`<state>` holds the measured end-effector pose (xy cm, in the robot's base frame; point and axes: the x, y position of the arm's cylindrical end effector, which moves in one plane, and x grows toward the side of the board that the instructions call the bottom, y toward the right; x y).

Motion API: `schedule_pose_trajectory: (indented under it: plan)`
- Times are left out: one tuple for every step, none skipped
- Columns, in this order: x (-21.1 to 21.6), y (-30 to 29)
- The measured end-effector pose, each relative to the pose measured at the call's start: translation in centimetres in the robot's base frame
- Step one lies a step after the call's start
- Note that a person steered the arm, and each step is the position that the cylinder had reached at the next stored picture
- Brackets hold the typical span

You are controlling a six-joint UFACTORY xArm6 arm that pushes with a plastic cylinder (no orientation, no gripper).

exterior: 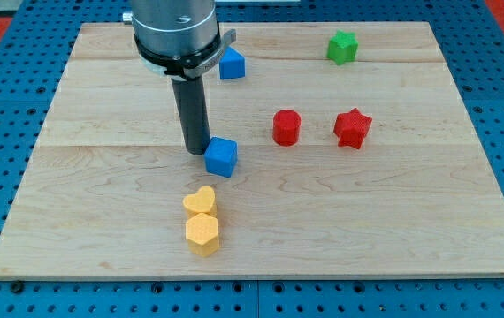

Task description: Move the blue triangle bottom right to the blue cube

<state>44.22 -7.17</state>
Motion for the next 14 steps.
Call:
schedule_pose_trajectory:
  plan:
    - [-2.6, 1.3]
    - [0.8, 4.7]
    - [5.4, 4.8]
    - [7.0, 5.4]
    - [0.5, 6.0]
    - [-6.4, 5.6]
    - [-10.9, 7.1]
    - [-16.6, 7.4]
    - [-19.8, 3.6]
    - [-14.9, 1.3]
    - [-9.3, 1.3]
    - [-9.1, 0.4]
    - [-9.5, 0.4]
    - [-9.5, 0.5]
